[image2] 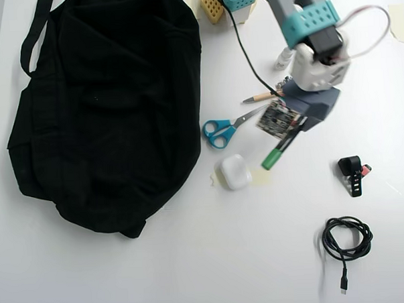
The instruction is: Put the whiteboard marker into the black bag
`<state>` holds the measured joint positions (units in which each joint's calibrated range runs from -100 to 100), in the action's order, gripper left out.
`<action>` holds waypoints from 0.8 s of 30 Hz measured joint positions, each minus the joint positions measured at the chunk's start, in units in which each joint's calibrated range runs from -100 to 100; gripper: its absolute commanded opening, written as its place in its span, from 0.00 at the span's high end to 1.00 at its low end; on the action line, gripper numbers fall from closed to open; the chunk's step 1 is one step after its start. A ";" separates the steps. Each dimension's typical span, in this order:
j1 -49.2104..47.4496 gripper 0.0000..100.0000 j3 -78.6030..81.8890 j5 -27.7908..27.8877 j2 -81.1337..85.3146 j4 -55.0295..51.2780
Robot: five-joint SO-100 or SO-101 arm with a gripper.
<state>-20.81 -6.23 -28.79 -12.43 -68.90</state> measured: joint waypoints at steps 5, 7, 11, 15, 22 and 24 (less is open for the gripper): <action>7.85 0.98 -7.08 5.62 4.67 -10.48; 11.01 0.98 -8.87 6.06 4.92 -13.29; 19.52 0.98 -10.41 6.35 4.92 -15.25; 26.86 0.98 -10.49 6.50 4.92 -15.51; 43.08 0.98 -10.49 6.50 4.92 -15.51; 49.61 0.92 -10.49 6.50 4.92 -15.51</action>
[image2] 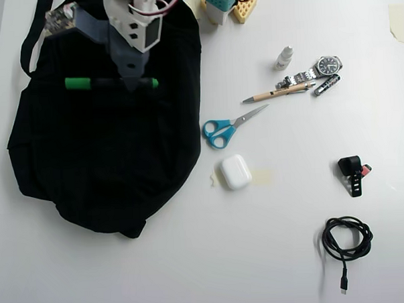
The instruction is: Put the whiteboard marker into the black bag
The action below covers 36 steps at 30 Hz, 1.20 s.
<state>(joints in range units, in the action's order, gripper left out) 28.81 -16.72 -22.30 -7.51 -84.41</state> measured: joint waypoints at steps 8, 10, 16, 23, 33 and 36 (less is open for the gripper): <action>3.89 0.96 0.43 2.15 4.17 -2.56; -4.40 0.98 4.69 4.10 20.27 -8.52; -22.61 0.98 69.97 14.75 84.40 6.90; -23.71 0.98 110.24 17.97 105.25 14.57; -24.37 0.98 114.93 18.46 105.59 14.91; -24.29 0.98 114.93 18.46 105.59 14.91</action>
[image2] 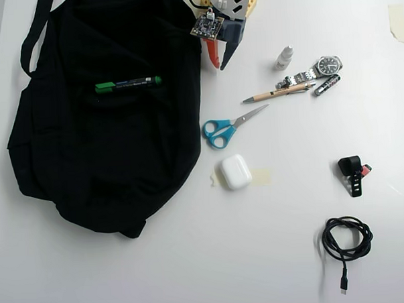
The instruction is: Put the whiteboard marker into the black bag
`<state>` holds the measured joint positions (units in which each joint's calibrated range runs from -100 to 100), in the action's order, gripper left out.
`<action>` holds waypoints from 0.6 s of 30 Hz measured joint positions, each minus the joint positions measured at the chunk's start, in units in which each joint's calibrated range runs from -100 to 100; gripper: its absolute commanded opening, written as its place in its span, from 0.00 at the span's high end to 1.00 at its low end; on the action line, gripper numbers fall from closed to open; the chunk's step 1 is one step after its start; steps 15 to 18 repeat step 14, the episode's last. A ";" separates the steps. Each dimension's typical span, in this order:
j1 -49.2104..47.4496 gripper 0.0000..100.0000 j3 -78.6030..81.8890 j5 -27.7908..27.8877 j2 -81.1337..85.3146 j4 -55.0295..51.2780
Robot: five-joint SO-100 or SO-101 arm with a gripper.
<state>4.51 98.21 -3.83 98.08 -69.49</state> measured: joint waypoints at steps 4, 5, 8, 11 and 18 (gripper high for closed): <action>0.00 0.98 0.00 0.00 0.00 0.00; 0.00 0.98 0.00 0.00 0.00 0.00; 0.00 0.98 0.00 0.00 0.00 0.00; 0.00 0.98 0.17 0.00 0.00 0.00; 0.00 0.98 0.17 0.00 0.00 0.00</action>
